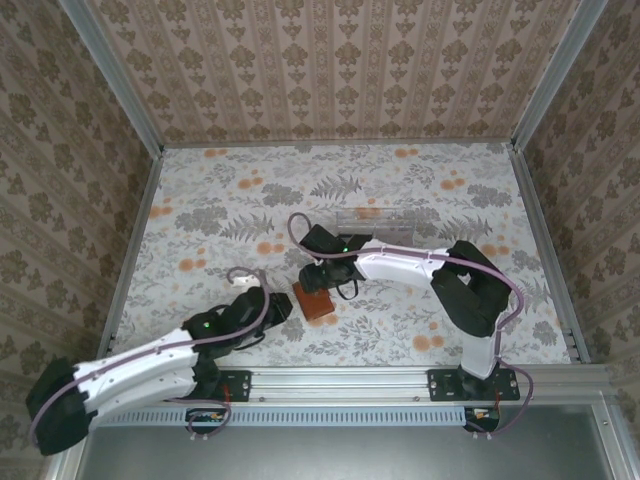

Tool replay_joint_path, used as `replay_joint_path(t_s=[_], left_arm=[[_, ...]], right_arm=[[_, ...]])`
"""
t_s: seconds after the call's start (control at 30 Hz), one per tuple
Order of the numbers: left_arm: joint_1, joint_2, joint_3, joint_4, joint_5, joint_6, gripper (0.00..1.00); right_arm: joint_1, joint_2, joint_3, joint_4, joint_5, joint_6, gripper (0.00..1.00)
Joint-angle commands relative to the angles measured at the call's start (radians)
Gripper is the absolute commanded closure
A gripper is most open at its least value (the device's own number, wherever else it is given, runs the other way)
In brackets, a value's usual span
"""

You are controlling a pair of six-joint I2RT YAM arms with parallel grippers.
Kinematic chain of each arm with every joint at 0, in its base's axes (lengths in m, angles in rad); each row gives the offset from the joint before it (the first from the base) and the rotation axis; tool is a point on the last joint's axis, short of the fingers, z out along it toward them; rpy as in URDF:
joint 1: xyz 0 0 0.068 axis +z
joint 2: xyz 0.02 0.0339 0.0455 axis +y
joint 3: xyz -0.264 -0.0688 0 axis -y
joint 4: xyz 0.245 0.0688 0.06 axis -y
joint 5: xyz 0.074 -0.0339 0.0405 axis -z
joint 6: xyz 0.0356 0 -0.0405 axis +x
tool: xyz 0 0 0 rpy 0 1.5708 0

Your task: Take the credit cards out of the card holder

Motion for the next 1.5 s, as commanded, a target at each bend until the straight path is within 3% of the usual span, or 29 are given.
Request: replay_joint_path(t_s=[0.0, 0.2, 0.97, 1.4, 1.47], left_arm=[[0.027, -0.144, -0.005, -0.175, -0.081, -0.004, 0.67], [0.050, -0.318, -0.035, -0.261, -0.097, -0.009, 0.59], [0.056, -0.292, -0.037, -0.244, -0.066, -0.008, 0.57], [0.055, -0.228, -0.055, -0.135, -0.029, -0.008, 0.56], [0.055, -0.176, -0.066, -0.057, -0.004, -0.019, 0.61]], right_arm=[[0.047, -0.044, 0.029, -0.139, 0.136, -0.103, 0.43], [0.118, -0.009, 0.070, -0.176, 0.189, -0.149, 0.44], [0.131, 0.138, 0.137, -0.180, 0.209, -0.171, 0.56], [0.127, 0.082, 0.085, -0.141, 0.170, -0.154, 1.00], [0.127, 0.066, 0.077, -0.132, 0.160, -0.146, 1.00]])
